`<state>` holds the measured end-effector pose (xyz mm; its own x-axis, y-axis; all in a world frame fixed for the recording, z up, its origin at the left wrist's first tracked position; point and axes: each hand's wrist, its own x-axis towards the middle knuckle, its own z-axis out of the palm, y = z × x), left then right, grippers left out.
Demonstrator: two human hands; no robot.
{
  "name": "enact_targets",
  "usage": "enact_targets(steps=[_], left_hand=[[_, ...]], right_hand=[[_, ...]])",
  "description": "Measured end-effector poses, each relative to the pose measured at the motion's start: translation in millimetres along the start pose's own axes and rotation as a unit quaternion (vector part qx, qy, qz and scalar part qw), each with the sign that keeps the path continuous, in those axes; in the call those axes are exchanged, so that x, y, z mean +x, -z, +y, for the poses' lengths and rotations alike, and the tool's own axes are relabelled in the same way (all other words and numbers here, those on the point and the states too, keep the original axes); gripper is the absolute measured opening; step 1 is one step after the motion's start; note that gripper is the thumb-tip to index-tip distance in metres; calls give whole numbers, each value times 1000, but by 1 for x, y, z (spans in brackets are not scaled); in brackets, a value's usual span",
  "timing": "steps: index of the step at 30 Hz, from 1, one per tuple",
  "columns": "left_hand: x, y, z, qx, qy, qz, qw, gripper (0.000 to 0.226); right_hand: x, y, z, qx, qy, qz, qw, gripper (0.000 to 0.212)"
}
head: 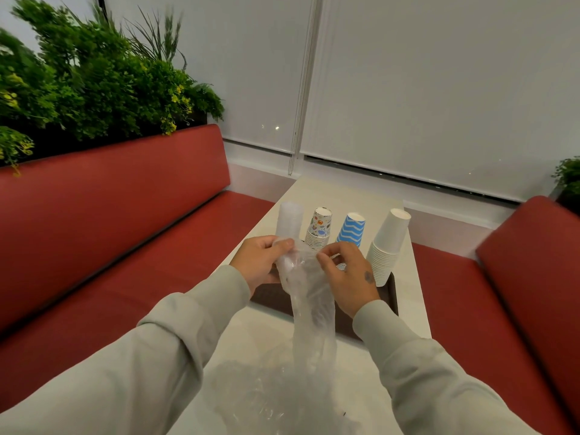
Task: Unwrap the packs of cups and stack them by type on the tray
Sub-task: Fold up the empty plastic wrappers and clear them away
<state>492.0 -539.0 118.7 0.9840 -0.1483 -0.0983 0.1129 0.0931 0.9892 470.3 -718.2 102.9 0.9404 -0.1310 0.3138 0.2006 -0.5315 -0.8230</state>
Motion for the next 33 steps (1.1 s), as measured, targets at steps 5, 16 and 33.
enact_targets(steps=[5, 16, 33], left_hand=[[-2, -1, 6, -44, -11, -27, 999, 29], [-4, 8, 11, -131, 0, 36, 991, 33], [-14, 8, -5, 71, 5, -71, 995, 25]], right_hand=[[-4, 0, 7, 107, -111, -152, 976, 71], [-11, 5, 13, 90, -144, -170, 971, 9], [6, 9, -21, 214, -75, -136, 964, 24]])
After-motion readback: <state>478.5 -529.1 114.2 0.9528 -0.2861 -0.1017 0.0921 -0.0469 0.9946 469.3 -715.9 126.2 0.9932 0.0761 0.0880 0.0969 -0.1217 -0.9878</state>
